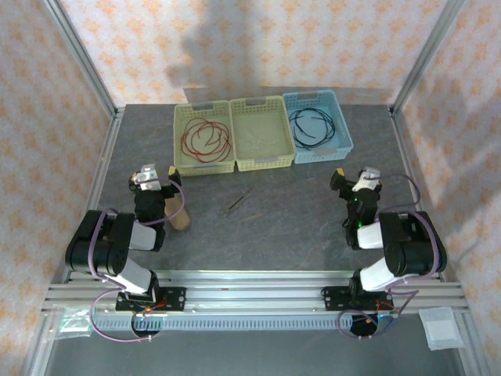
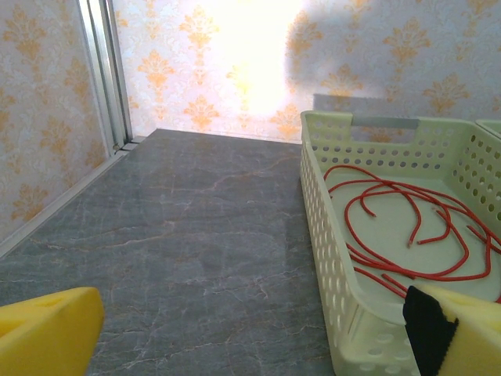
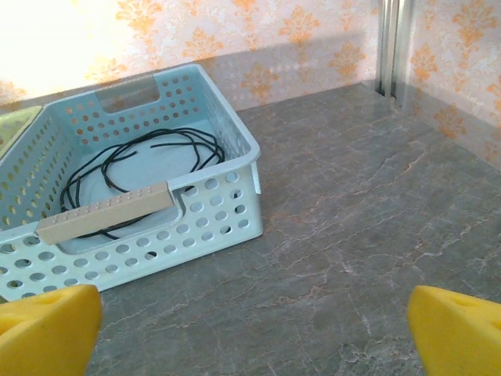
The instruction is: Untangle the cables
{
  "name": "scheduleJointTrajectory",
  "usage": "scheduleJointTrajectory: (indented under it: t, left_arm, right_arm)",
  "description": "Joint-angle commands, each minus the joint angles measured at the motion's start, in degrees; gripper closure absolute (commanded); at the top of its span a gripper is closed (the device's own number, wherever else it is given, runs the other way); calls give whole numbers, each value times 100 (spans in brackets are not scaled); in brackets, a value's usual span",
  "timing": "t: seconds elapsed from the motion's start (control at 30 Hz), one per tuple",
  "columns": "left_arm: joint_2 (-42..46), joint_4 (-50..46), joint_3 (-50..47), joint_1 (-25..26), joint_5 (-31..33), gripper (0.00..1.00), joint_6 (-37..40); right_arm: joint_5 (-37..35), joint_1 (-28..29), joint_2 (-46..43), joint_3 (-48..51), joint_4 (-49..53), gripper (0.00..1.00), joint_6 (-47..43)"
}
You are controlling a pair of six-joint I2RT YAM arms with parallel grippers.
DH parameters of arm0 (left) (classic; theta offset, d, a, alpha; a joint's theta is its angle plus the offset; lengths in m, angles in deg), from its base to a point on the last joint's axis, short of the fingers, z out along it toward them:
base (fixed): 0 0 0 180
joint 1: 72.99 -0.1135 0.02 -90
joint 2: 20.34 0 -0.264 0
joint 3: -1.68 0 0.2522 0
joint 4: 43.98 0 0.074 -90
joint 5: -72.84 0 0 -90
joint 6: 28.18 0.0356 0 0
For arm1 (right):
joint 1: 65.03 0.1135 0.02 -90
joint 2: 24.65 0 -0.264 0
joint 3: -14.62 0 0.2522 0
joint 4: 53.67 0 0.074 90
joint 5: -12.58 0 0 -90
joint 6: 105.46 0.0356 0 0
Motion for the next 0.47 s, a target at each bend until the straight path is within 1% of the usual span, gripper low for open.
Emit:
scheduleJointTrajectory:
  t: [0.0,0.43]
  left_arm:
    - [-28,3,27,-23,91,0,-78]
    - [-30,-14,43,-25,2,0,-56]
  right_arm:
    - [105,-20,41,-107,-30,0,-53]
    - [119,-12,41,-131,-11,0,-62]
